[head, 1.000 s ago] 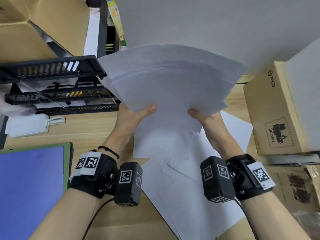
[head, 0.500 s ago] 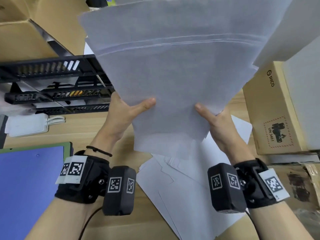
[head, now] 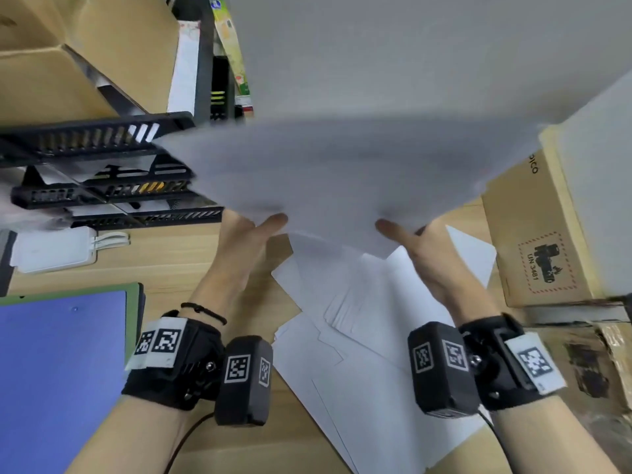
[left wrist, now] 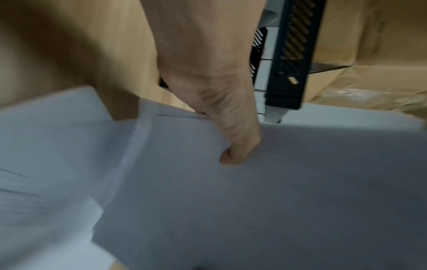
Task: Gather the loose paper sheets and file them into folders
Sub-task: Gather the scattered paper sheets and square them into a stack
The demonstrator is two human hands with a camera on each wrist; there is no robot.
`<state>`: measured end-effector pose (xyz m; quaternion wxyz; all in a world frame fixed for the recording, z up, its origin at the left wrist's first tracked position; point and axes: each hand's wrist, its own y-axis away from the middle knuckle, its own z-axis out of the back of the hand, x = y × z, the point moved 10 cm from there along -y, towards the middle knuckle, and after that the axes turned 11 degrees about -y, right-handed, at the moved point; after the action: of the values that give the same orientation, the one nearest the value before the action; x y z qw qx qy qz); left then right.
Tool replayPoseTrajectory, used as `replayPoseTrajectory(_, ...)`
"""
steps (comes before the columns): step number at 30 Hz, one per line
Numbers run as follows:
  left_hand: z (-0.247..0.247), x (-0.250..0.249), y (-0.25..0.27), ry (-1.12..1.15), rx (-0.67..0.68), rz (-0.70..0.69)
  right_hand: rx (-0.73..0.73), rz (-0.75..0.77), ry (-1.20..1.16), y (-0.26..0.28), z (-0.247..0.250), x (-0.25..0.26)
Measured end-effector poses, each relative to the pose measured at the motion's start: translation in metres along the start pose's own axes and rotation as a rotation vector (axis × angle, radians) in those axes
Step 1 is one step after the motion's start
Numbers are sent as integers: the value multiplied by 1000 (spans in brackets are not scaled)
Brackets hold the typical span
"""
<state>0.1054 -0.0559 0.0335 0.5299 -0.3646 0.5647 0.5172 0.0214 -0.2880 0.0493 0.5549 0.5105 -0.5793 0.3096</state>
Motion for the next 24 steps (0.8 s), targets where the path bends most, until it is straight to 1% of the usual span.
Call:
replayPoseTrajectory(1, 1, 11, 2, -56, -22, 63, -26, -55, 45, 2, 4, -17)
replayPoseTrajectory(3, -2, 22, 3, -132, -27, 109, -56, -128, 108, 4, 8, -38)
replayPoseTrajectory(5, -1, 27, 3, -119, -61, 175, -95, -132, 104, 4, 7, -39)
replayPoseTrajectory(6, 2, 26, 3, -82, -89, 184, -117, -101, 86, 3, 5, -31)
replayPoseTrajectory(7, 5, 18, 0, -34, -104, 145, -127, -60, 67, 2, 2, -20)
replayPoseTrajectory(9, 9, -2, -4, 34, -107, 18, -129, 22, 39, -1, -3, 3)
replayPoseTrajectory(11, 13, -14, -7, 68, -107, -68, -125, 59, 21, -1, -2, 15)
replayPoseTrajectory(13, 17, -11, -9, 58, -96, -69, -113, 18, 33, -2, 2, 8)
replayPoseTrajectory(16, 17, 9, -1, -14, -49, -13, -124, -106, 75, 2, 10, -25)
replayPoseTrajectory(18, 13, 21, 3, -83, -30, 37, -126, -123, 83, 4, 4, -35)
replayPoseTrajectory(20, 11, 25, 1, -108, -44, 73, -155, -145, 67, 5, 1, -40)
replayPoseTrajectory(22, 14, 21, -3, -78, -57, 50, -189, -162, 50, 7, 5, -41)
replayPoseTrajectory(24, 15, 17, -6, -69, -44, 30, -193, -148, 54, 8, 9, -37)
